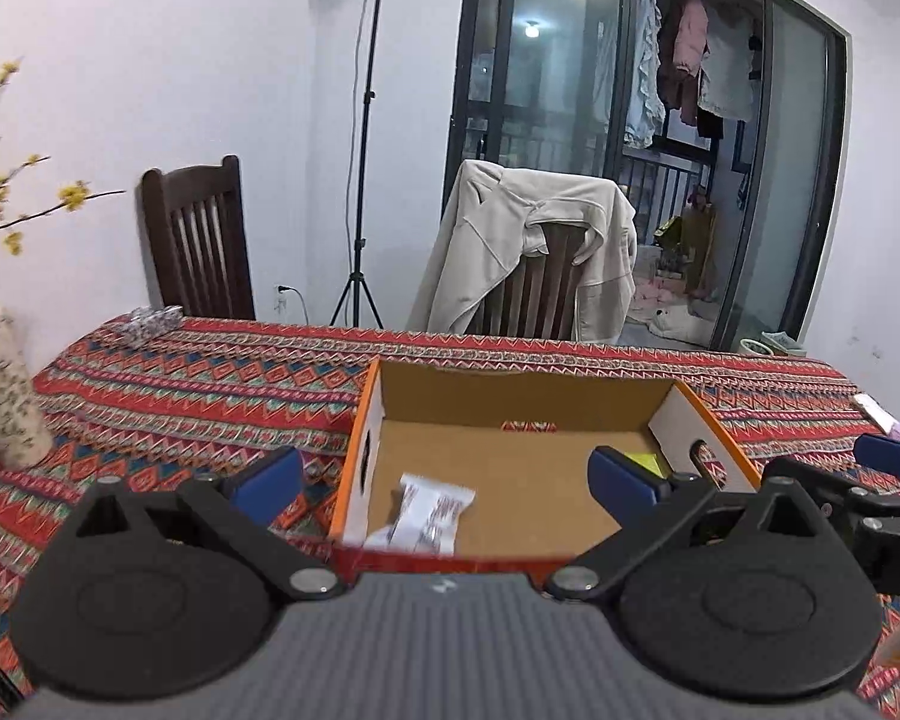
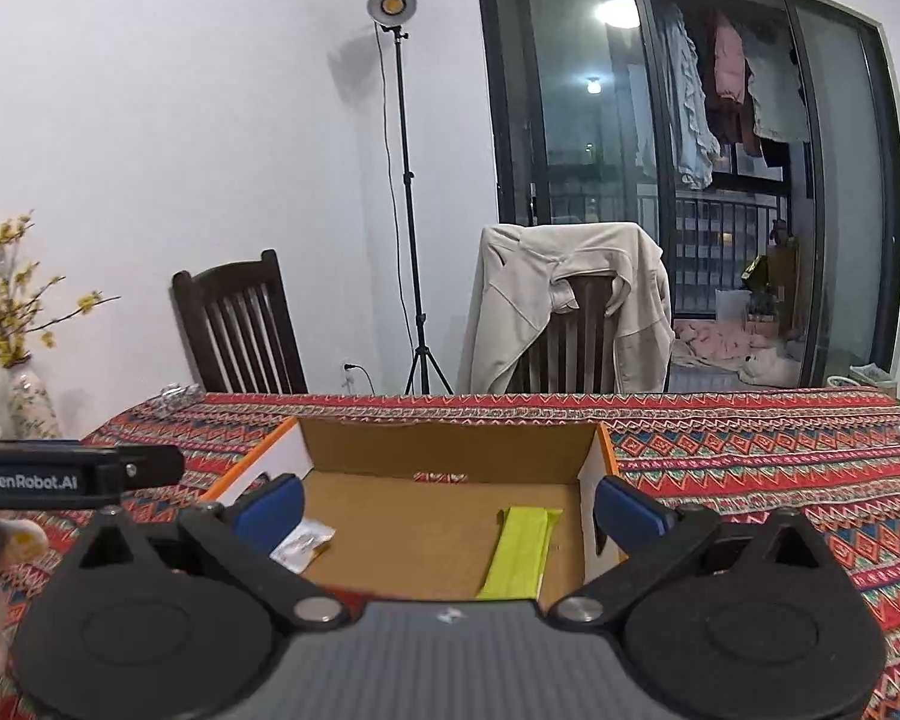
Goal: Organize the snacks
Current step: 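Grasp the orange-blue chip bag with the left tool while the right tool grasps a pink packet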
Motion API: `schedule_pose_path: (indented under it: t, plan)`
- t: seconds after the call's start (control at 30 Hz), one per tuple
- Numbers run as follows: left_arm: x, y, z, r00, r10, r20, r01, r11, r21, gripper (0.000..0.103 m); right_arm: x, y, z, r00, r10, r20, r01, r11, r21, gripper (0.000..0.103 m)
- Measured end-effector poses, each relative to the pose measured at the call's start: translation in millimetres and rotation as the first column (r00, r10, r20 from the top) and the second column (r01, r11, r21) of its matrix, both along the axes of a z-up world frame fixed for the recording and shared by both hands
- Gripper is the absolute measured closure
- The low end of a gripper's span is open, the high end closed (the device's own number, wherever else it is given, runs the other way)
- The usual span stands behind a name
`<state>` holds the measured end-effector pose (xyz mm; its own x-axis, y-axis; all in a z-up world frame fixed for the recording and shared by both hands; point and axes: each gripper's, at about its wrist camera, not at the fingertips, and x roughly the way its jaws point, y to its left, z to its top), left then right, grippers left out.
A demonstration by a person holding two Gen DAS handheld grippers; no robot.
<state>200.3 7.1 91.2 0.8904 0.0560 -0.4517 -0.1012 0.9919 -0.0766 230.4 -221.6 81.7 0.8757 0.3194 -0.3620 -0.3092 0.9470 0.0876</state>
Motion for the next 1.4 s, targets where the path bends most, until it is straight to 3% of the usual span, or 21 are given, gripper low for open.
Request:
schedule_pose_path:
  t: [0.17,0.43,0.67,0.87,0.97,1.07,1.2,1.3,1.33,1.4]
  plan:
    - [-45,-3,-4,1.0,-0.006,0.0,0.006,1.0,-0.023,0.0,-40,-10,-6,1.0,0.019,0.003,-0.019,1.0,0.005,0.0]
    - [-104,-22,-4,0.999,-0.031,0.034,0.03,0.999,0.014,0.0,-100,-31,-17,0.999,0.032,0.021,-0.033,0.999,0.018,0.0]
    - [-148,-32,-41,0.999,-0.032,0.033,0.033,0.999,-0.024,0.0,-133,-59,-65,0.996,0.052,-0.069,-0.047,0.997,0.064,0.0]
    - [-159,-39,-49,0.999,-0.034,0.038,0.035,0.999,-0.036,0.0,-120,-89,-87,0.987,0.003,-0.16,0.002,1.0,0.026,0.0]
    - [-157,-42,-46,0.999,-0.026,0.041,0.028,0.999,-0.036,0.0,-107,-96,-89,0.984,-0.025,-0.174,0.018,0.999,-0.045,0.0]
    - [-153,-44,-46,0.999,-0.014,0.039,0.015,1.0,-0.024,0.0,-83,-91,-93,0.966,-0.082,-0.246,0.045,0.987,-0.155,0.0]
    - [-145,-43,-47,1.0,0.004,0.022,-0.004,1.0,-0.015,0.0,-58,-78,-105,0.955,-0.064,-0.289,0.004,0.979,-0.202,0.0]
    - [-136,-36,-48,1.0,0.018,-0.009,-0.018,0.999,-0.03,0.0,-33,-78,-120,0.94,-0.066,-0.335,-0.002,0.98,-0.199,0.011]
    - [-129,-35,-47,0.999,0.028,-0.03,-0.029,0.999,-0.018,0.0,-26,-79,-124,0.936,-0.073,-0.345,0.005,0.981,-0.193,0.018]
    - [-117,-37,-44,0.996,0.06,-0.063,-0.059,0.998,0.024,0.0,-22,-83,-127,0.945,-0.048,-0.324,0.001,0.99,-0.144,0.022]
